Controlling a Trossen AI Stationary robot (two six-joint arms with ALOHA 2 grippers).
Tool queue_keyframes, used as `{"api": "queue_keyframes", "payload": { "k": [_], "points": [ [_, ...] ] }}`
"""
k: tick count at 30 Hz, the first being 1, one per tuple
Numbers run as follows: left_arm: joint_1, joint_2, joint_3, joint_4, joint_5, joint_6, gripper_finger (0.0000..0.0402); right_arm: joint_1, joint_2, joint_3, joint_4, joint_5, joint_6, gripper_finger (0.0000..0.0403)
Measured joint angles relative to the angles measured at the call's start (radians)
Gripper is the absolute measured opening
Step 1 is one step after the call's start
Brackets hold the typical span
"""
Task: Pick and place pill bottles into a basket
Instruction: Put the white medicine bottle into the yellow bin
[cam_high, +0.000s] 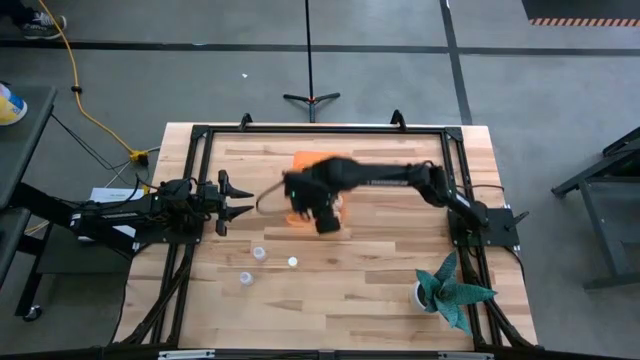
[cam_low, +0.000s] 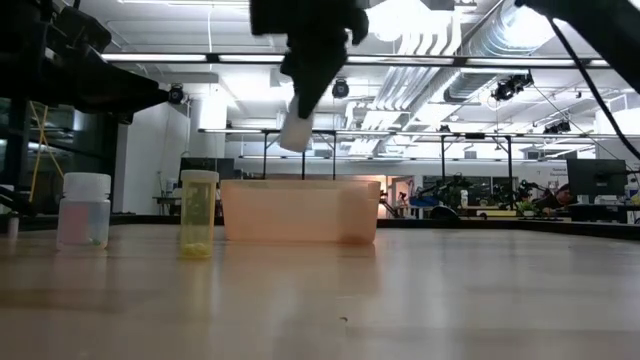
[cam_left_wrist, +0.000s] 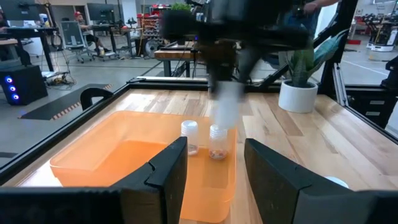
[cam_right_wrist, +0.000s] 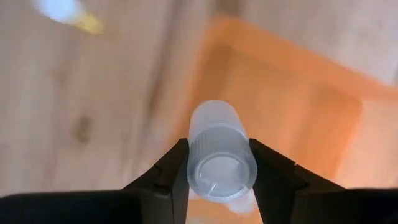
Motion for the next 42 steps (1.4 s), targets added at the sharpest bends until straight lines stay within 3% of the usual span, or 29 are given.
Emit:
{"api": "queue_keyframes", "payload": {
  "k": [7,16,21,24,28,32,42],
  "points": [
    [0.000,0.000,0.000,0.000,0.000,0.000,0.0193,-0.172,0.000,-0.001,-0.044,-0.015,-0.030,0.0127],
    [0.000,0.000,0.000,0.000,-0.001,0.000,0.0193,-0.321,0.032,-0.001,-0.056,-0.148,-0.059,0.0127],
    [0.000,0.000,0.000,0.000,-0.001,0.001,0.0193,-0.329,0.036,-0.001,-0.059,-0.157,-0.073,0.0127],
    [0.000,0.000,0.000,0.000,-0.001,0.002,0.0193,-0.322,0.039,-0.001,-0.058,-0.220,-0.107,0.0127],
    [0.000,0.000,0.000,0.000,-0.001,0.003,0.0193,-0.309,0.036,-0.001,-0.097,-0.155,-0.113,0.0127],
    [0.000,0.000,0.000,0.000,-0.001,0.004,0.0193,-0.312,0.036,-0.001,-0.143,-0.193,-0.099,0.0127],
    [0.000,0.000,0.000,0.000,-0.001,0.004,0.0193,-0.316,0.035,-0.001,-0.121,-0.154,-0.095,0.0127]
  ]
}}
